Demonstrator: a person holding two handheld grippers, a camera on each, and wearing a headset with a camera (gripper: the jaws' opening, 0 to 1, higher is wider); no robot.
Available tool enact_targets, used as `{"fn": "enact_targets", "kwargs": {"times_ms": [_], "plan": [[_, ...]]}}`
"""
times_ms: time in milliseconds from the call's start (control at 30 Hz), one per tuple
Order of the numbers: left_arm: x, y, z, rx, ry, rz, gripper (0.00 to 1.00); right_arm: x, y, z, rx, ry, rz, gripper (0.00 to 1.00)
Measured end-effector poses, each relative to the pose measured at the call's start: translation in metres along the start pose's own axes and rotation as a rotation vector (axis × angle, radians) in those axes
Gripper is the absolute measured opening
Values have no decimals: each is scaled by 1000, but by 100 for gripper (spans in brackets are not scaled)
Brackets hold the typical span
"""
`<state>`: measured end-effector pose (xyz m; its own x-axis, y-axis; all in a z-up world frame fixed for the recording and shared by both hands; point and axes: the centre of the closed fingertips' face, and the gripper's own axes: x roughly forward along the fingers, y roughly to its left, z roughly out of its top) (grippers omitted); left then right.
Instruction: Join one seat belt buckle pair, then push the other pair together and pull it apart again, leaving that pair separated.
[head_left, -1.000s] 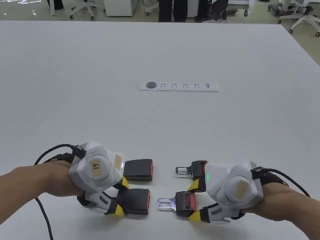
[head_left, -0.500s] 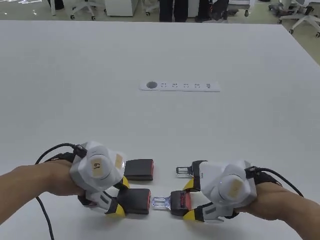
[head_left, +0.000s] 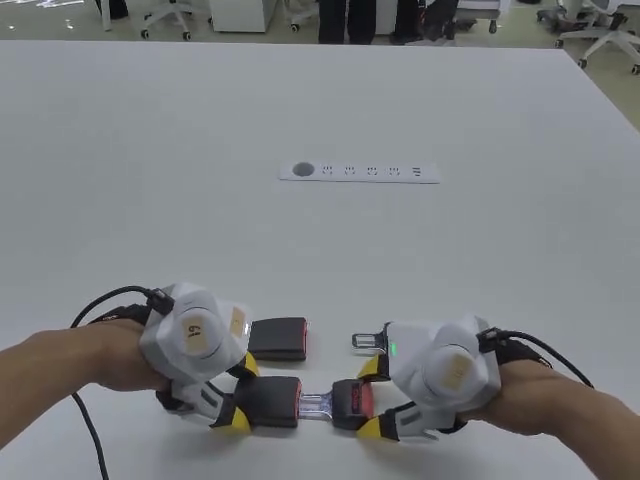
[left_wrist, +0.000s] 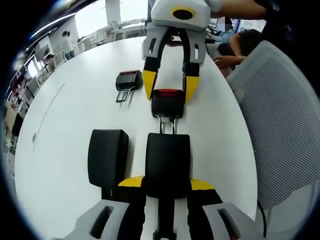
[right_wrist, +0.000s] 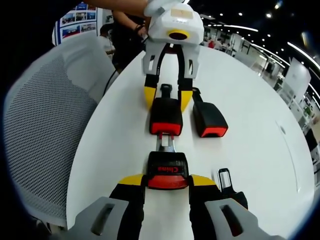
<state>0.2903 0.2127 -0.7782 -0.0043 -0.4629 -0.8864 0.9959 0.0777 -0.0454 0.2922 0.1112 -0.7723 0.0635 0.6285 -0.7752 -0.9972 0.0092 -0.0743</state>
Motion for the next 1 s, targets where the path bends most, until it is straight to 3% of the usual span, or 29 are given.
{"fn": "enact_targets", "kwargs": {"times_ms": [367,1000], "plan": [[0,-1,0,-1,-1,2,32,5,2,9,-16,-5,4,31],[0,0,0,3,-7,9,32,9,0,8,6,-13,2,29]]}}
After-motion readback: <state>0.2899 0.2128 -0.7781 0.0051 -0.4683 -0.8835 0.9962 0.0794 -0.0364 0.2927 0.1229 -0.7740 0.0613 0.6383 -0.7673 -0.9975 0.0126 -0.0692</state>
